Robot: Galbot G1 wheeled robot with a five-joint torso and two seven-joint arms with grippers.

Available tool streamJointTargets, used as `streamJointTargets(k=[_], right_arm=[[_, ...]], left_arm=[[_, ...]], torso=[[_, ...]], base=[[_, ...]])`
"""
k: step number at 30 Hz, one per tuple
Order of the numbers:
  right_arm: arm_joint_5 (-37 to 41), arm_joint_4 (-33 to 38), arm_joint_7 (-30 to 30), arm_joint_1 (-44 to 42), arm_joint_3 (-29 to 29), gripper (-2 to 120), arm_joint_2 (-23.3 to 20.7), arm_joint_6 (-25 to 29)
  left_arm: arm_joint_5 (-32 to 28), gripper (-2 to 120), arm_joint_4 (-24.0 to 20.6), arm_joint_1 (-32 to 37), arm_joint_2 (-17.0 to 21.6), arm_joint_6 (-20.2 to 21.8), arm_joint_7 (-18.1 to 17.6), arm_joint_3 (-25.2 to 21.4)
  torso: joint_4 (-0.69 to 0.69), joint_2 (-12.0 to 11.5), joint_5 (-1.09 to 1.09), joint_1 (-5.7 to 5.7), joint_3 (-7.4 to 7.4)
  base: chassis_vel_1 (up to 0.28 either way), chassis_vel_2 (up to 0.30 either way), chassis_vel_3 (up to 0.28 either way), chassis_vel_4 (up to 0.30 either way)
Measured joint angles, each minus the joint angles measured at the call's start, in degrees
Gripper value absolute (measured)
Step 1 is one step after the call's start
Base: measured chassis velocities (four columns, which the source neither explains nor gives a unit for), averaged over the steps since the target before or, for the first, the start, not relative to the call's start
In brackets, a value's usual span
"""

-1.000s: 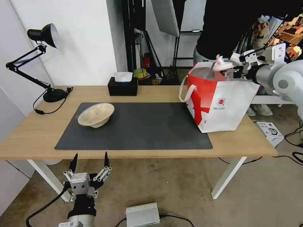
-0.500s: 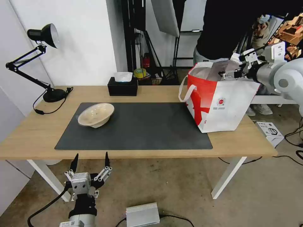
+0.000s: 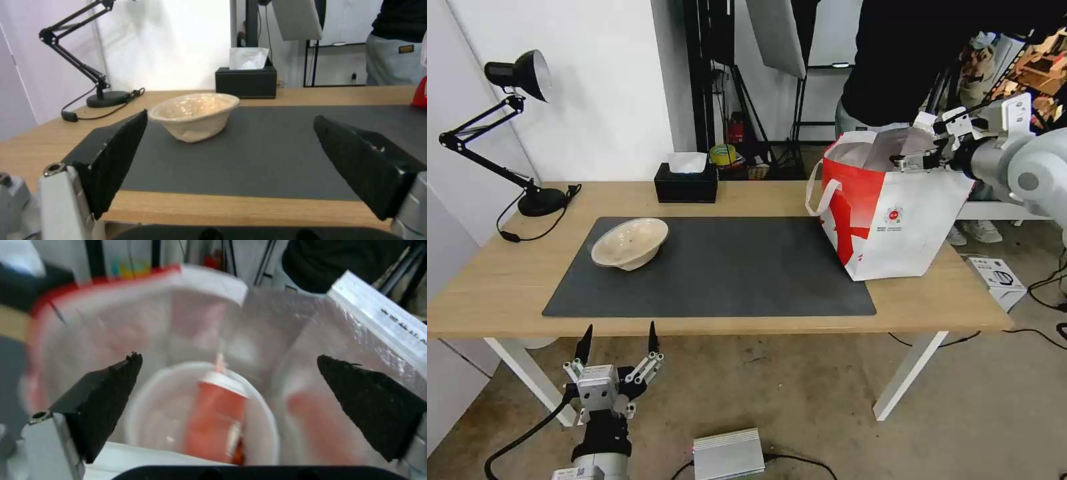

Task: Pick up the trash from the table and place it into the takeout bag.

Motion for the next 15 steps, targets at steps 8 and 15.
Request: streamJointTargets(k=[8,15], right_arm=[[3.59,10.55,7.25,-9.01,11.45,100,-0.85,11.73],[-0.83,18.99,12.05,-16.18,15.98,100,-2.22,21.15]], left_arm=[[0.33,100,-0.32,0.4,-0.24,0.01,0.04,0.08],[0.4,100,-0.77,0.65,-0.3,0.0,0.04,0.02]], torso=[[0.0,0.0,-0.01,0.0,0.0],[0.0,0.0,-0.01,0.0,0.0]], base=[[0.0,0.0,0.0,0.0],[0.0,0.0,0.0,0.0]])
